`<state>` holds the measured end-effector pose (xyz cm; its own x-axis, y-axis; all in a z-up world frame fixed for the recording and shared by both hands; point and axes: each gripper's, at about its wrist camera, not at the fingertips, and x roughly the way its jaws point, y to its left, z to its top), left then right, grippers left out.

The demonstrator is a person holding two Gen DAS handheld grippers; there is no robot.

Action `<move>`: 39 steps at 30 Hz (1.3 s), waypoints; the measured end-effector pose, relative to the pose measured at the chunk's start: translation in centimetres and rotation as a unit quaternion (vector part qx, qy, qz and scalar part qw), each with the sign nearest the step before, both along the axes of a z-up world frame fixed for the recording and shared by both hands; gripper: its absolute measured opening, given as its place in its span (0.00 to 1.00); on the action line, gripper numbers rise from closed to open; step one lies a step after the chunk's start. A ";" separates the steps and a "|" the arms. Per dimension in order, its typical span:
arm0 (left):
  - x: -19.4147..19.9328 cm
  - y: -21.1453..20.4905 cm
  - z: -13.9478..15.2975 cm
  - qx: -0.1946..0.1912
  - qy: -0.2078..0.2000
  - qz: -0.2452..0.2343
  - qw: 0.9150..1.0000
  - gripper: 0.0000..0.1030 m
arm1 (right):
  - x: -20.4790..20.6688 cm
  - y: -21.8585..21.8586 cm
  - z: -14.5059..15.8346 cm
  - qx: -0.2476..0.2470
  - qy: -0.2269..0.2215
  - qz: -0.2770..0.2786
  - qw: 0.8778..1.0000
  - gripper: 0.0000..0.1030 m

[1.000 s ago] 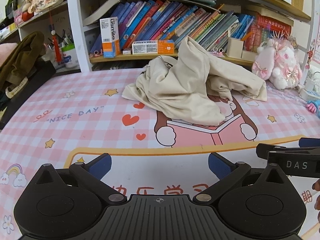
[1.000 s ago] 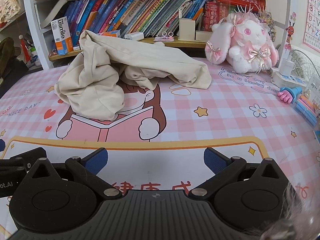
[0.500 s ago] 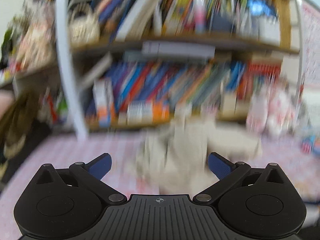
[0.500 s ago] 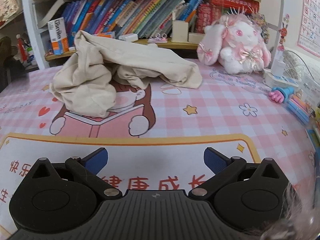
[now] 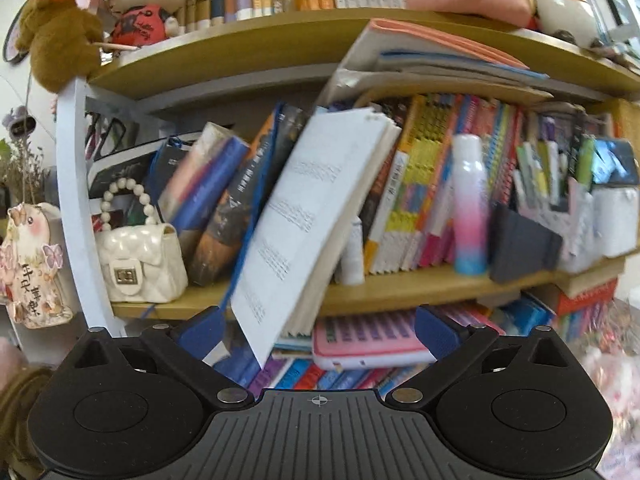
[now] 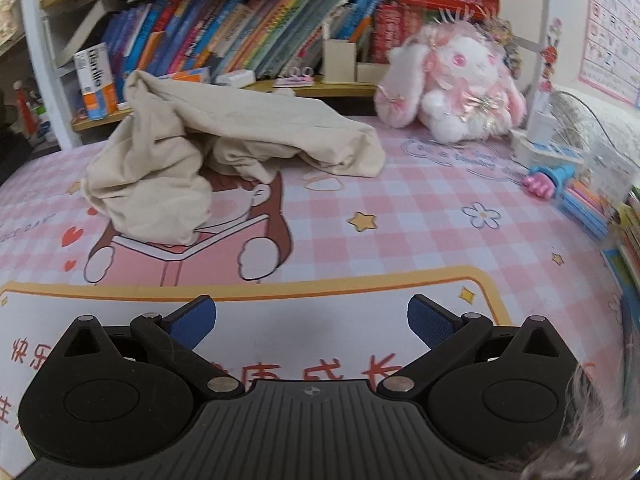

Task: Fold clothes
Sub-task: 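Reach the right tool into the crumpled cream T-shirt and close on fabric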

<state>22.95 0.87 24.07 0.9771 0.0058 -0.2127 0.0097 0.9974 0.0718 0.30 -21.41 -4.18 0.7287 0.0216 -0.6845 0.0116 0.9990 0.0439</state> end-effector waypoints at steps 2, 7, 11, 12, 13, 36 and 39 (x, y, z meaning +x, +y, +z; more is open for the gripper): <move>-0.5 0.4 -0.9 -0.015 0.003 -0.005 1.000 0.99 | -0.1 -0.2 0.0 0.000 -0.001 -0.002 1.000 1.00; -3.2 1.1 -4.5 -0.019 0.036 -0.018 0.999 0.99 | 0.9 0.3 -0.1 0.005 -0.003 0.026 1.000 1.00; -6.6 2.4 -7.1 -0.017 0.060 -0.029 0.998 0.99 | 3.7 2.2 0.2 0.009 -0.012 0.107 0.994 1.00; -7.6 2.8 -7.6 -0.018 0.064 -0.032 0.997 0.99 | 4.7 2.9 0.2 0.009 -0.007 0.132 0.991 1.00; -8.7 3.3 -8.3 -0.019 0.068 -0.033 0.997 0.99 | 5.7 3.6 0.2 0.007 -0.004 0.159 0.987 1.00; -24.1 7.7 -21.9 -0.052 0.183 0.055 0.980 1.00 | 13.0 10.8 -0.8 0.000 0.021 0.289 0.957 0.09; -24.6 7.4 -21.9 -0.057 0.188 0.045 0.979 1.00 | 11.6 10.7 1.3 0.044 0.006 0.305 0.951 0.09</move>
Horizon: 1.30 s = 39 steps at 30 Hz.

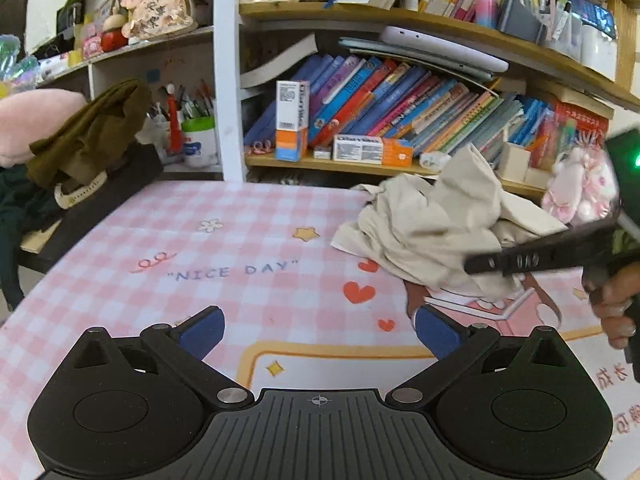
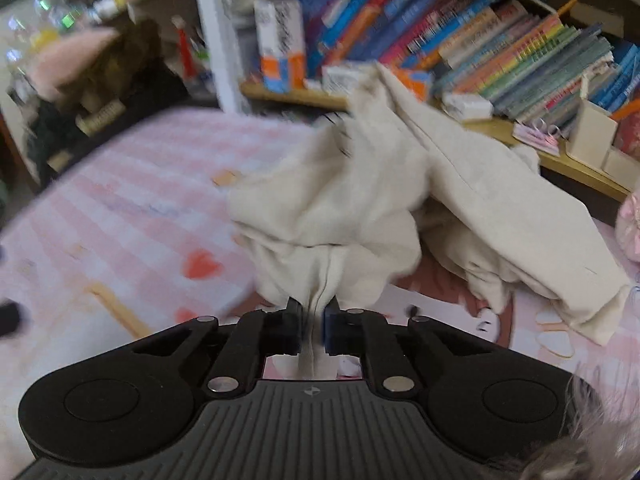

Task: Fold clothes
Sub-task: 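Reach the right tool into the crumpled cream T-shirt and close on fabric, then lift the T-shirt with the right tool, shaking it out above the table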

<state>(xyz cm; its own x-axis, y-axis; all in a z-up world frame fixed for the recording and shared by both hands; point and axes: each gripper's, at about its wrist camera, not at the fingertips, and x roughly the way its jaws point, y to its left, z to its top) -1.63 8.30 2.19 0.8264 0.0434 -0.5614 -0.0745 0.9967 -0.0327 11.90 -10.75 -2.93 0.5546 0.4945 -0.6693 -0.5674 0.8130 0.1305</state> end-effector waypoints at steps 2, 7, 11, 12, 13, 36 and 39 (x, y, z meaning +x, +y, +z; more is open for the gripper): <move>-0.4 -0.4 -0.2 -0.004 0.007 -0.013 1.000 1.00 | -1.1 0.1 1.5 0.026 -0.003 0.019 0.999 0.08; -1.5 -2.1 -0.2 0.011 0.005 -0.025 1.000 1.00 | -3.1 0.1 5.0 0.097 0.006 0.050 0.994 0.08; -2.6 -3.5 -0.2 0.016 -0.005 -0.031 0.999 1.00 | -4.6 -0.4 8.2 0.143 0.010 0.059 0.988 0.08; -2.9 -3.9 -0.2 0.019 -0.007 -0.033 0.999 1.00 | -4.9 -0.7 8.9 0.156 0.014 0.061 0.986 0.08; -3.1 -4.3 -0.2 0.021 -0.009 -0.036 0.999 0.99 | -5.2 -1.1 9.6 0.169 0.017 0.062 0.984 0.08; -4.6 -12.8 -1.4 0.011 -0.055 -0.126 0.990 0.99 | -13.9 -16.4 15.9 0.288 0.001 -0.040 0.957 0.08; -4.3 -13.0 -1.8 -0.004 -0.051 -0.129 0.990 0.99 | -14.5 -20.9 15.2 0.291 -0.009 -0.117 0.950 0.08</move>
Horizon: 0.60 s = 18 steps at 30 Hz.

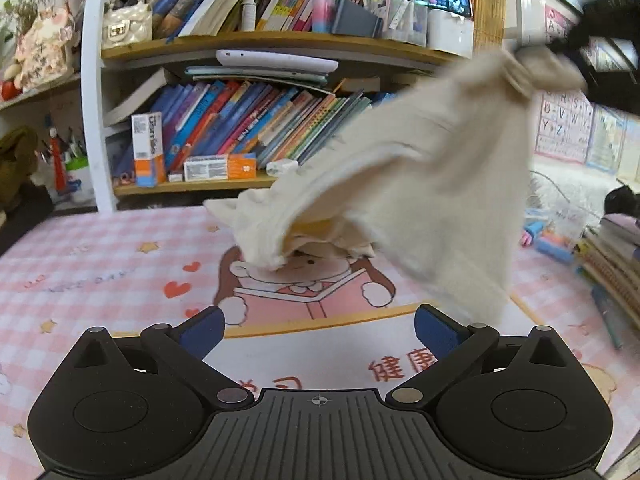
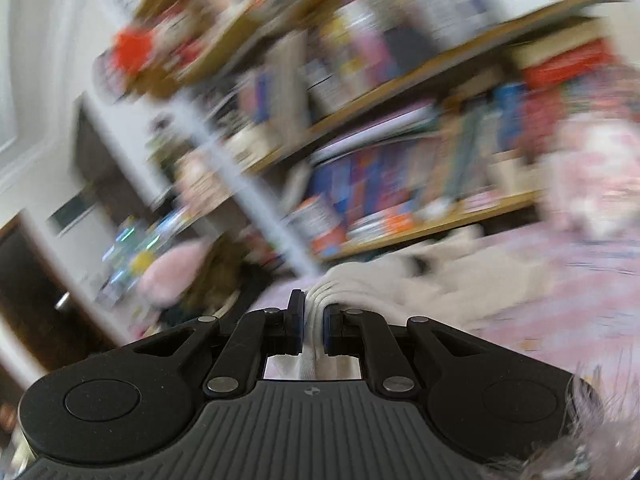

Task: Fold clothes
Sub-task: 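Lift the T-shirt with the right tool, shaking it out above the table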

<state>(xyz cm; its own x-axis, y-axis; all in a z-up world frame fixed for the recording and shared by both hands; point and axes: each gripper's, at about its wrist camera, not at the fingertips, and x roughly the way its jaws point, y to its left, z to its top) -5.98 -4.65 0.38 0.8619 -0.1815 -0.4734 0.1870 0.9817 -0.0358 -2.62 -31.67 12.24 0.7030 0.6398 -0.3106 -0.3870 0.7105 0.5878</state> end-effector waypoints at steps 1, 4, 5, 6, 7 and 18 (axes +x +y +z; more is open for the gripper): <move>0.3 -0.1 -0.2 0.003 0.005 0.001 1.000 0.99 | -0.2 -1.4 -0.4 -0.001 0.007 -0.022 1.000 0.08; 1.4 -0.9 -0.7 0.027 0.018 0.006 0.999 0.99 | -0.6 -3.8 -1.6 -0.007 0.032 -0.052 0.998 0.08; 1.9 -1.2 -0.9 0.038 0.022 0.007 0.999 0.99 | -0.7 -4.0 -2.0 -0.007 0.035 -0.054 0.998 0.08; 2.4 -1.5 -1.0 0.048 0.024 0.004 0.999 0.99 | -0.9 -4.1 -2.2 -0.006 0.037 -0.054 0.998 0.08; 3.1 -1.9 -1.3 0.059 0.027 0.001 0.998 0.99 | -1.0 -4.1 -2.4 -0.003 0.037 -0.052 0.998 0.08; 10.0 -6.0 -3.0 0.128 0.010 0.007 0.992 0.89 | -2.4 -2.0 2.7 -0.001 -0.032 0.024 0.999 0.07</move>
